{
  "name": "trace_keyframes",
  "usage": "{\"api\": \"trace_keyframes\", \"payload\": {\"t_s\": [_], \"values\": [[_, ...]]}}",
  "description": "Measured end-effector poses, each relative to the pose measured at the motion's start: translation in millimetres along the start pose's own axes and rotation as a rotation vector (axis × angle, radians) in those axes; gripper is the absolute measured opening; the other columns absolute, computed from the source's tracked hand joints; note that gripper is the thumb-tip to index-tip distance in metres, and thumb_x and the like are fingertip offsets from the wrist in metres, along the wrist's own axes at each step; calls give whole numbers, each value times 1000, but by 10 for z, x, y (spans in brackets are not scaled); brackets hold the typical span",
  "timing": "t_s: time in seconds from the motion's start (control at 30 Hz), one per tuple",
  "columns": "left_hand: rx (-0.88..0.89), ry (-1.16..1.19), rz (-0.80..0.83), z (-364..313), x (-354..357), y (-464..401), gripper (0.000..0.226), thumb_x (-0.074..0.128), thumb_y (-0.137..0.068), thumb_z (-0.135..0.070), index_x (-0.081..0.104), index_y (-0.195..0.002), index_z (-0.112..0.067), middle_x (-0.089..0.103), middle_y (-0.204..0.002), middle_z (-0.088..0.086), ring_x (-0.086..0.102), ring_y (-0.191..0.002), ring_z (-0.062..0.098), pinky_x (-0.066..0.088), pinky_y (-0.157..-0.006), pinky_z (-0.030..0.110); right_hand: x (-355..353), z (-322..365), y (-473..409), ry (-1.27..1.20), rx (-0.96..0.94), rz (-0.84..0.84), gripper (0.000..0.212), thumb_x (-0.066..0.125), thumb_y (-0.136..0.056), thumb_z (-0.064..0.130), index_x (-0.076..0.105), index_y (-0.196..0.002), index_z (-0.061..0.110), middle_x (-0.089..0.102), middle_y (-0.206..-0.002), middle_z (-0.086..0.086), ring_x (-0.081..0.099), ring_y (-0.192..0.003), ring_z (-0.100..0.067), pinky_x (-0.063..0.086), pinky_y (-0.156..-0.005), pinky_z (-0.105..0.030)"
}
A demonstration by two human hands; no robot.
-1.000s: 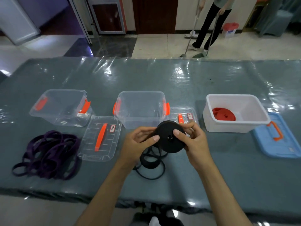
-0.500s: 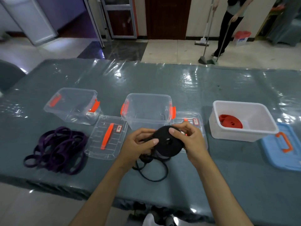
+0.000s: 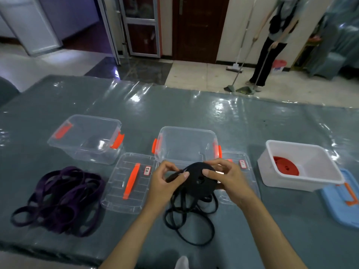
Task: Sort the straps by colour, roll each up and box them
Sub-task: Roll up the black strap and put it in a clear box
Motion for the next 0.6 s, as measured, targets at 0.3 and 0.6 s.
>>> {"api": "trace_keyframes", "payload": {"t_s": [0.3, 0.6], "values": [[-207, 128, 45, 436, -123, -410, 22, 72, -88, -46, 84, -93, -28, 81, -93, -2, 75, -90, 13, 61, -84, 35, 66, -170, -293, -165, -2, -228, 28, 89, -73, 26, 80, -100, 23, 80, -108, -11, 79, -93, -27, 65, -71, -43], [-224, 287, -59, 480, 40, -862, 18, 81, -86, -34, 78, -90, -16, 79, -96, 7, 78, -95, 25, 65, -77, 34, -29, -176, -759, -276, -32, -370, 16, 89, -77, 23, 77, -85, 30, 81, -102, -1, 79, -92, -21, 62, -66, -35]]}}
Point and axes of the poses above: each hand's wrist, its own y-axis away from the middle knuckle, its own x-axis out of the palm, z = x × y, the point moved 10 cm from there along -y, towards the middle knuckle
